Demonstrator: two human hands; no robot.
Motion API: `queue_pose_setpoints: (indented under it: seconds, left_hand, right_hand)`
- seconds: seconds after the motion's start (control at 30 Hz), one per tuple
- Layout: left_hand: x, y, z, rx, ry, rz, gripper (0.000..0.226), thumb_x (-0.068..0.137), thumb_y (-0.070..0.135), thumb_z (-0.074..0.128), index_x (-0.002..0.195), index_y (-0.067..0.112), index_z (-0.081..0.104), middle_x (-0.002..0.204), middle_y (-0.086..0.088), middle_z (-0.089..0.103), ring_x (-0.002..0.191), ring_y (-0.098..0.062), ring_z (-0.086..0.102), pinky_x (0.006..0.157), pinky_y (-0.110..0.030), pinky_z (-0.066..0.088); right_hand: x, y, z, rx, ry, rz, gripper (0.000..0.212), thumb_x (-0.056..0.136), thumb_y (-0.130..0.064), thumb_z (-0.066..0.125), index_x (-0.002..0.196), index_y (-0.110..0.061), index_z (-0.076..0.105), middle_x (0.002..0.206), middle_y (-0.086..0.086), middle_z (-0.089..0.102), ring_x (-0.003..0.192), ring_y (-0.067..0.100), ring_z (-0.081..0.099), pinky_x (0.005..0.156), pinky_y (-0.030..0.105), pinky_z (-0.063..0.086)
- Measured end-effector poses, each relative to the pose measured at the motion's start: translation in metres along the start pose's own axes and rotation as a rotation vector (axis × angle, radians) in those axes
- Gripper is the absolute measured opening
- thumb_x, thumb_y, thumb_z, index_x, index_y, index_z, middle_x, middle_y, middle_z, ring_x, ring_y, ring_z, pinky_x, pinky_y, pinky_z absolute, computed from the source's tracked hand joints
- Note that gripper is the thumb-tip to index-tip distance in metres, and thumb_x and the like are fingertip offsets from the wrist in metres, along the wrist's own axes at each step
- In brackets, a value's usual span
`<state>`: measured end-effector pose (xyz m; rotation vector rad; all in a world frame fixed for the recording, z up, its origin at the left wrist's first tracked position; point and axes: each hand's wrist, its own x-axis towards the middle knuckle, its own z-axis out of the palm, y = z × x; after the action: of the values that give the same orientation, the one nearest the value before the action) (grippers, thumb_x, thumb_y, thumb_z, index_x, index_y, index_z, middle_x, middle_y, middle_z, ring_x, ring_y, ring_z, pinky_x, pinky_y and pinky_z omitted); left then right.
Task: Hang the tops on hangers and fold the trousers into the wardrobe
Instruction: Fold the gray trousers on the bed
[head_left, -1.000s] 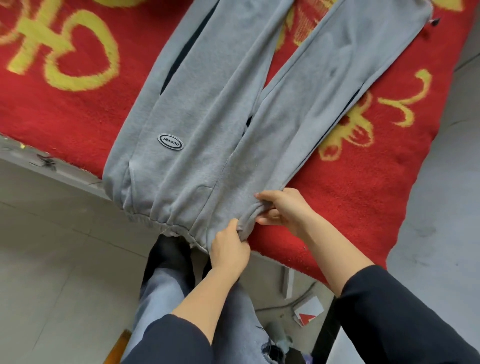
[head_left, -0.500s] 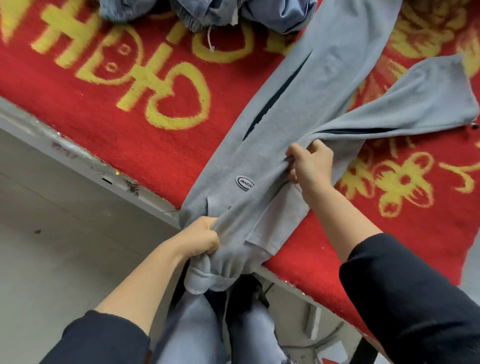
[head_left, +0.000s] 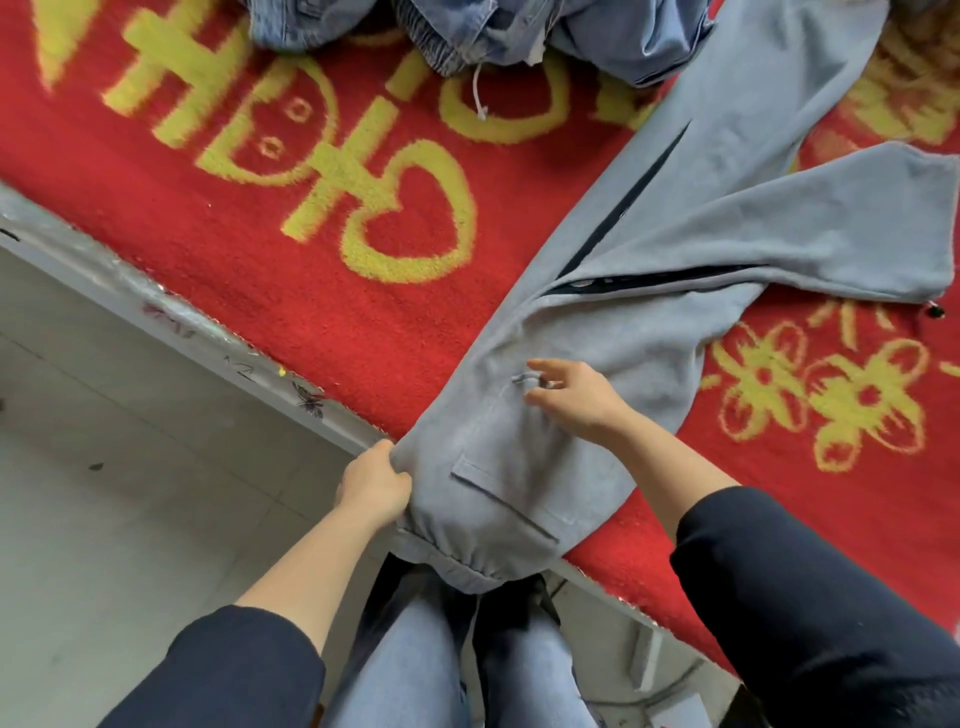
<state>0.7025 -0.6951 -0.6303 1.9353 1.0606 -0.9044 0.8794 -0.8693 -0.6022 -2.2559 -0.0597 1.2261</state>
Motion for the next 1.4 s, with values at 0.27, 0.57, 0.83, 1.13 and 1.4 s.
queue_pose_setpoints:
  seconds: [0.27, 0.57, 0.83, 1.13, 1.4]
  left_hand:
    - [0.013, 0.107, -0.018, 0.176, 0.148, 0.34, 0.036, 0.086, 0.02, 0.055, 0.119, 0.018, 0.043, 0.117, -0.009, 0.049, 0.112, -0.031, 0.047, 0.086, -0.041, 0.04]
    - [0.07, 0.234, 0.016, 0.48, 0.321, 0.796, 0.067, 0.09, 0.036, 0.059, 0.146, 0.018, 0.026, 0.153, -0.006, 0.02, 0.14, -0.025, 0.018, 0.112, -0.033, 0.019]
    - [0.118, 0.283, 0.013, 0.769, 0.264, 0.997, 0.083, 0.08, 0.048, 0.068, 0.148, 0.018, 0.032, 0.155, -0.011, 0.028, 0.143, -0.044, 0.015, 0.11, -0.048, 0.031]
    - [0.115, 0.294, 0.005, 0.41, 0.28, 0.965, 0.036, 0.091, 0.034, 0.061, 0.126, 0.026, 0.063, 0.138, 0.002, 0.054, 0.136, -0.03, 0.039, 0.088, -0.045, 0.052]
    - [0.122, 0.304, -0.023, -0.164, 0.178, 0.717, 0.009, 0.093, 0.023, 0.056, 0.093, 0.031, 0.06, 0.073, 0.009, 0.065, 0.07, -0.012, 0.06, 0.064, -0.031, 0.043]
  right_hand:
    - [0.016, 0.014, -0.05, 0.248, 0.382, 0.078, 0.033, 0.085, -0.017, 0.055, 0.117, -0.018, 0.062, 0.107, 0.004, 0.066, 0.09, 0.017, 0.062, 0.072, 0.026, 0.047]
    - [0.05, 0.084, -0.155, 0.54, 0.89, 0.337, 0.022, 0.084, -0.02, 0.06, 0.102, -0.009, 0.064, 0.102, 0.011, 0.067, 0.089, 0.024, 0.059, 0.087, 0.044, 0.05]
    - [0.091, 0.13, -0.222, 1.162, 0.972, 0.347, 0.039, 0.088, -0.023, 0.066, 0.118, 0.0, 0.057, 0.093, 0.007, 0.064, 0.083, 0.019, 0.065, 0.067, 0.029, 0.055]
    - [0.125, 0.068, -0.308, 1.284, 1.222, 0.234, 0.053, 0.075, -0.006, 0.066, 0.126, -0.014, 0.054, 0.112, 0.004, 0.065, 0.091, 0.021, 0.065, 0.08, 0.035, 0.055]
    - [0.178, -0.059, -0.362, 0.592, 1.111, -0.225, 0.064, 0.087, -0.005, 0.05, 0.149, -0.015, 0.032, 0.139, -0.002, 0.051, 0.127, 0.01, 0.046, 0.097, 0.006, 0.03]
